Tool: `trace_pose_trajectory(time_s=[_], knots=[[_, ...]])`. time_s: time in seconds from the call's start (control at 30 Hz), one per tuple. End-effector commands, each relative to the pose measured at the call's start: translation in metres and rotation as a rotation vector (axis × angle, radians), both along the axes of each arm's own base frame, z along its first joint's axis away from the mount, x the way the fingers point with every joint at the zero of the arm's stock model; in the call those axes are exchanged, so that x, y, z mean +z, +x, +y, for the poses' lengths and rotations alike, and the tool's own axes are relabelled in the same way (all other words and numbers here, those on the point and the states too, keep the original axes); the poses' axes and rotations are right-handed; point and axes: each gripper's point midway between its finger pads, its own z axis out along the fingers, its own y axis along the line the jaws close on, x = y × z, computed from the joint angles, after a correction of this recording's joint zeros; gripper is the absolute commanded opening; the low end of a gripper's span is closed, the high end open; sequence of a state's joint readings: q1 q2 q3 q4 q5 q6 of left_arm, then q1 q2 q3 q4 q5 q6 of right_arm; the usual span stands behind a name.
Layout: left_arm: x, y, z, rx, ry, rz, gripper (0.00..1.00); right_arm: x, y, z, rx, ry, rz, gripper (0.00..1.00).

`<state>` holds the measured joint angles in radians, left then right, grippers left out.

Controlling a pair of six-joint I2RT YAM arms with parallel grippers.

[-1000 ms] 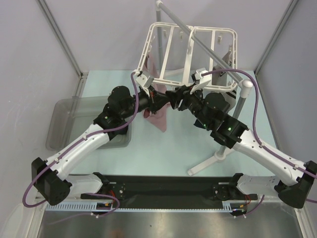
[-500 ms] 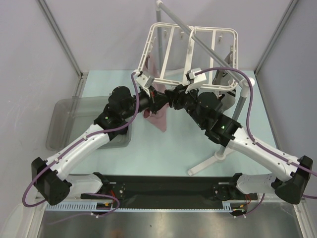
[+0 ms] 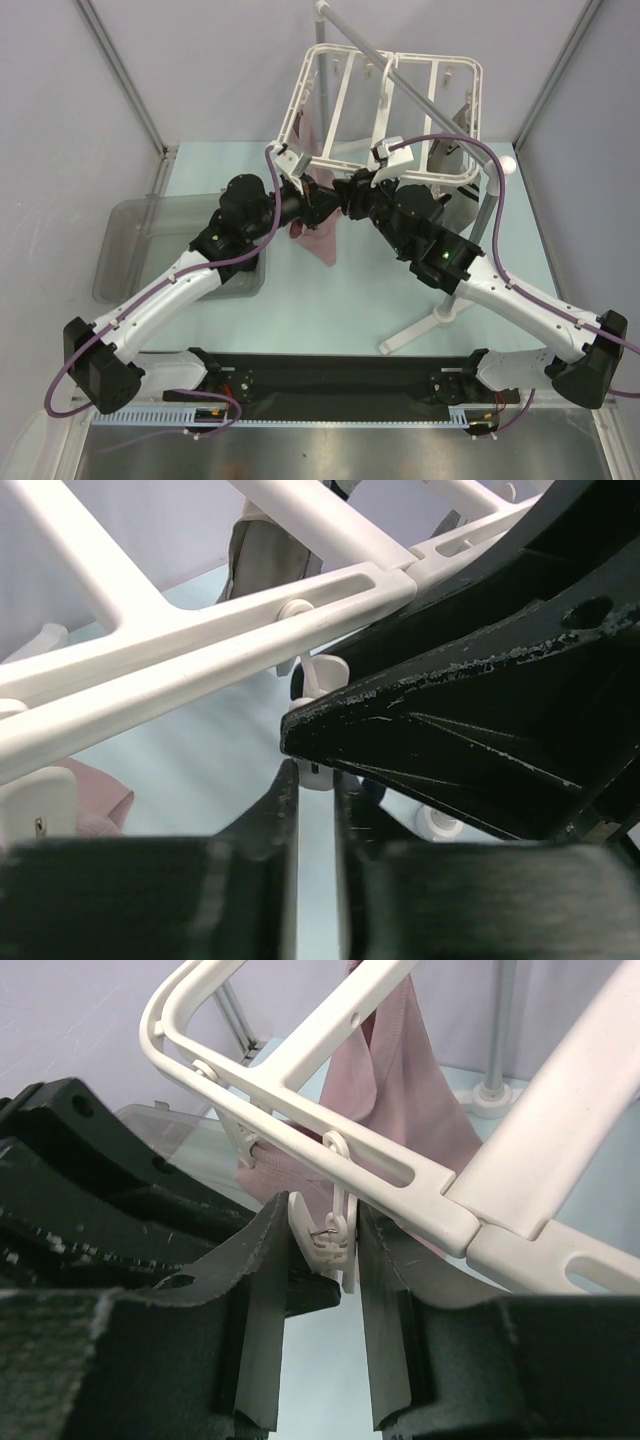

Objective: Clip the socks to the hanger
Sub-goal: Open the clamp at the hanger, then pick up the sock from the bin.

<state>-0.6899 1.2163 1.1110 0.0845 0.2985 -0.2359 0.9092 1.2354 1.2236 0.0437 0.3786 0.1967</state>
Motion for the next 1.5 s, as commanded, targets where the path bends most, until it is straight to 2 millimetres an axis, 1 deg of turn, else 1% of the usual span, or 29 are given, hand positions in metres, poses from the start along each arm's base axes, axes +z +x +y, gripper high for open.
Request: trace_pose_trajectory(time_s=[0.0,0.03,0.07,0.1,0.13,0.17,0.23,0.27,0.3,0.33,0.37,0.4,0.43,0.47,0.5,0.53,0.57,0.63,0.67,0.73,0.8,1.0,1.07,1.13,1.23,1.27,1.37,1.4,1.47], knots=[[0.024,-0.02,-0.003,-0.052,-0.028,-0.031,0.26,0.027,0.002,0.003,-0.007,0.064,-0.043,0.16],[0.026,-0.021,0.0,-0.046,-0.031,-0.038,0.35,0.026,0.002,0.003,-0.007,0.062,-0.042,0.13],[0.024,-0.022,0.003,-0.033,-0.029,-0.036,0.49,0.025,0.003,0.002,-0.007,0.06,-0.041,0.05],[0.024,-0.019,0.009,0.005,-0.027,-0.038,0.54,0.024,0.003,0.003,-0.007,0.058,-0.037,0.01],[0.035,-0.025,0.02,0.025,-0.045,-0.069,0.57,0.022,0.005,0.003,-0.009,0.054,-0.033,0.0],[0.031,-0.025,0.026,0.051,-0.04,-0.07,0.6,0.021,0.004,0.003,-0.007,0.051,-0.029,0.0],[0.036,-0.024,0.045,0.134,-0.049,-0.074,0.61,0.018,0.006,0.002,-0.012,0.044,-0.024,0.0],[0.045,-0.031,0.059,0.166,-0.078,-0.093,0.6,0.02,0.006,0.001,-0.013,0.052,-0.028,0.0],[0.042,-0.033,0.068,0.198,-0.072,-0.074,0.6,0.019,0.005,0.001,-0.011,0.053,-0.027,0.0],[0.043,-0.028,0.084,0.28,-0.094,-0.06,0.61,0.019,0.005,0.0,-0.015,0.054,-0.028,0.0],[0.05,-0.033,0.098,0.319,-0.123,-0.064,0.63,0.018,0.005,-0.001,-0.015,0.053,-0.027,0.0],[0.041,-0.03,0.112,0.385,-0.105,-0.023,0.64,0.018,0.005,0.0,-0.012,0.053,-0.027,0.0],[0.041,-0.022,0.133,0.488,-0.125,0.009,0.64,0.018,0.006,-0.001,-0.013,0.052,-0.026,0.0],[0.038,-0.019,0.146,0.548,-0.124,0.038,0.64,0.019,0.005,0.0,-0.007,0.052,-0.029,0.0],[0.02,-0.018,0.159,0.597,-0.084,0.102,0.65,0.018,0.005,0.0,-0.004,0.049,-0.028,0.0],[0.014,-0.015,0.168,0.636,-0.09,0.148,0.65,0.018,0.005,0.001,-0.002,0.05,-0.028,0.0],[0.005,-0.008,0.186,0.686,-0.086,0.185,0.64,0.018,0.004,0.001,0.004,0.047,-0.026,0.0],[-0.017,-0.004,0.199,0.714,-0.079,0.274,0.64,0.016,0.003,0.005,0.019,0.047,-0.021,0.0],[-0.032,0.004,0.214,0.76,-0.076,0.311,0.61,0.016,0.003,0.004,0.019,0.049,-0.02,0.0],[-0.045,0.004,0.217,0.753,-0.09,0.356,0.59,0.017,0.003,0.003,0.02,0.057,-0.017,0.0],[-0.065,0.008,0.236,0.857,-0.088,0.413,0.59,0.016,0.004,0.002,0.014,0.054,-0.016,0.0],[-0.113,0.02,0.266,1.022,-0.086,0.599,0.64,0.019,0.002,-0.002,0.013,0.054,-0.024,0.0],[-0.131,0.024,0.285,1.139,-0.06,0.672,0.68,0.022,0.0,-0.004,0.009,0.057,-0.029,0.0],[-0.139,0.031,0.29,1.146,-0.077,0.705,0.71,0.02,0.0,-0.005,0.009,0.053,-0.028,0.0],[-0.157,0.052,0.279,1.067,-0.089,0.753,0.69,0.022,-0.001,-0.006,0.007,0.062,-0.029,0.0],[-0.173,0.059,0.272,1.04,-0.077,0.808,0.68,0.02,-0.001,-0.006,0.006,0.06,-0.026,0.0],[-0.195,0.069,0.252,0.952,-0.149,0.927,0.65,0.02,-0.002,-0.006,0.009,0.063,-0.027,0.0],[-0.21,0.072,0.248,0.948,-0.175,0.985,0.63,0.02,-0.002,-0.006,0.01,0.063,-0.027,0.0],[-0.226,0.077,0.25,0.977,-0.19,1.009,0.61,0.019,-0.003,-0.007,0.009,0.066,-0.024,0.0]])
